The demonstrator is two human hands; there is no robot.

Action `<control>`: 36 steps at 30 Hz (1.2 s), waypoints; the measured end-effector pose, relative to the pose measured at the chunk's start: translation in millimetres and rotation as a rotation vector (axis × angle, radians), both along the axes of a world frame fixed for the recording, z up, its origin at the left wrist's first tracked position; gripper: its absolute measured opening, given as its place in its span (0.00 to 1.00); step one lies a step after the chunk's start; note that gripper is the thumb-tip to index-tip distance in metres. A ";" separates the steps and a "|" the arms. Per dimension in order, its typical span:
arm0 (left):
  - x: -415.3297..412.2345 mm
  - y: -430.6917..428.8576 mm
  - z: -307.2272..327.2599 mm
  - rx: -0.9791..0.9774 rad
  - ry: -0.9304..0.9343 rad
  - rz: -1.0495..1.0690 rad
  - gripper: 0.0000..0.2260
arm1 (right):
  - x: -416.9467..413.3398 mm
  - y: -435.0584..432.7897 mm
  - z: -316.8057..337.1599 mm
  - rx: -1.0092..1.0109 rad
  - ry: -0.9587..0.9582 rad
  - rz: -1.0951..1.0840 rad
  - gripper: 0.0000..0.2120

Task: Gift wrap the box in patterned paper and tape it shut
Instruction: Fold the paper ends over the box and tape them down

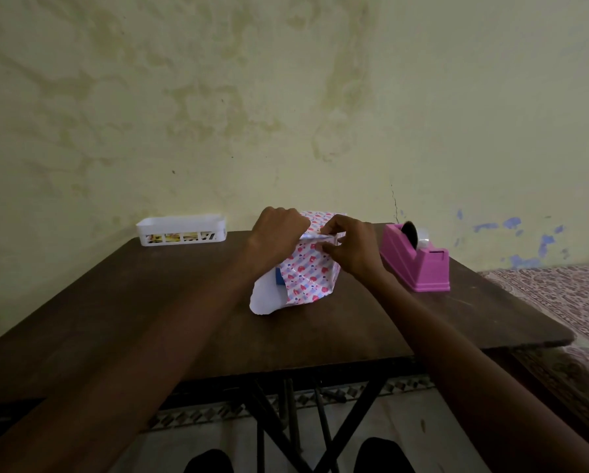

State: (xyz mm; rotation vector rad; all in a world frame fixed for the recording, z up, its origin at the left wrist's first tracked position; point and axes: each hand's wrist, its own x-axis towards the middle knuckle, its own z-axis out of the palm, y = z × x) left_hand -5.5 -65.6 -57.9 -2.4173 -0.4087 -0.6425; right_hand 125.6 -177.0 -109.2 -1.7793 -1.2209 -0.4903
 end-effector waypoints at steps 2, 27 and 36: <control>3.0 2.8 2.3 0.014 0.030 -0.009 0.11 | 1.5 1.3 -0.4 -0.005 0.000 0.002 0.07; 22.7 -7.9 15.7 -0.069 0.028 -0.086 0.13 | 12.6 -4.9 -5.3 0.064 0.052 -0.042 0.13; 20.2 -6.2 13.9 -0.161 0.010 -0.105 0.15 | 15.2 -2.1 -23.4 0.046 0.311 0.008 0.23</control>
